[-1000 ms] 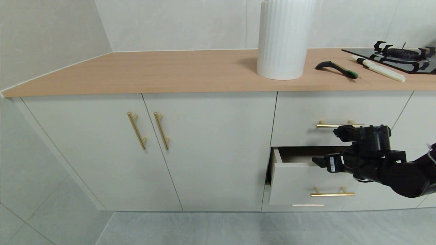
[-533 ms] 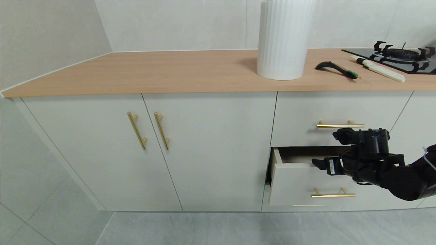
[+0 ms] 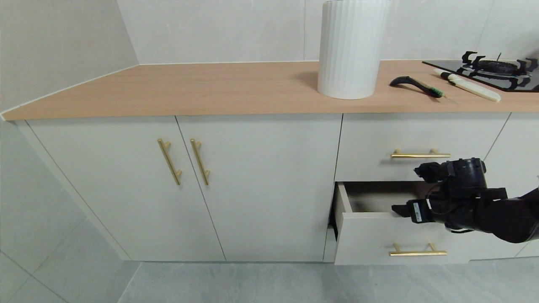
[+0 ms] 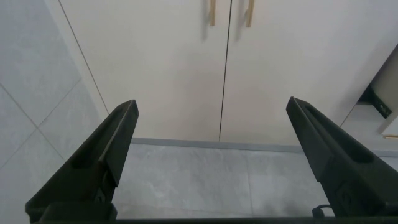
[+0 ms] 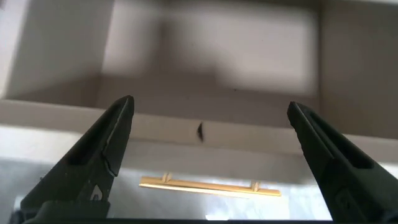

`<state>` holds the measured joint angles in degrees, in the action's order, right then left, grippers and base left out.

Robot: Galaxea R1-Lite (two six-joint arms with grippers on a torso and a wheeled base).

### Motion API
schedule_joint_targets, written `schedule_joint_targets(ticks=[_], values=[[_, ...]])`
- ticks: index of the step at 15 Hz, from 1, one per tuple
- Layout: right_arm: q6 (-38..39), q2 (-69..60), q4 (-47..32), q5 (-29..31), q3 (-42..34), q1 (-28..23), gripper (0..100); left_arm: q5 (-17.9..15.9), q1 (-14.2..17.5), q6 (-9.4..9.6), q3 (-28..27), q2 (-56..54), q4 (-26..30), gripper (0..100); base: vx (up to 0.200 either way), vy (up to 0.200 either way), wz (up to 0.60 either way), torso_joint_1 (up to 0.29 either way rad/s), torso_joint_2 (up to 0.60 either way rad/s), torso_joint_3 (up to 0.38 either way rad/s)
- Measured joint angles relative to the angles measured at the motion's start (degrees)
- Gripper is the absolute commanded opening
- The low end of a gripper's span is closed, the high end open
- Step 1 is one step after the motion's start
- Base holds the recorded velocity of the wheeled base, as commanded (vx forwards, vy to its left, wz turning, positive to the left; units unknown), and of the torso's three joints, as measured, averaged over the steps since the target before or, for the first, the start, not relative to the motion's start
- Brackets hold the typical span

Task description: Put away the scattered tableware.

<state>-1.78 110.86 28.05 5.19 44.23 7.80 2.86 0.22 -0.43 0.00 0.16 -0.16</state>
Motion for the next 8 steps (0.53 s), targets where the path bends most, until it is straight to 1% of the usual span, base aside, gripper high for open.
schedule_joint_targets(ticks=[5, 6, 8], values=[[-0.4, -2.3, -14.4, -0.1, 2.6, 0.0, 100, 0.0, 0.0, 0.00, 0.0, 0.0, 0.0, 100, 0.000, 0.000, 0.00, 0.000, 0.00, 0.000], [-0.5, -2.8, -16.0, -0.1, 3.3, 0.0, 100, 0.0, 0.0, 0.00, 0.0, 0.0, 0.0, 100, 0.000, 0.000, 0.00, 0.000, 0.00, 0.000], [-2.0, -3.4, -23.1, -0.2, 4.6, 0.0, 100, 0.0, 0.0, 0.00, 0.0, 0.0, 0.0, 100, 0.000, 0.000, 0.00, 0.000, 0.00, 0.000]])
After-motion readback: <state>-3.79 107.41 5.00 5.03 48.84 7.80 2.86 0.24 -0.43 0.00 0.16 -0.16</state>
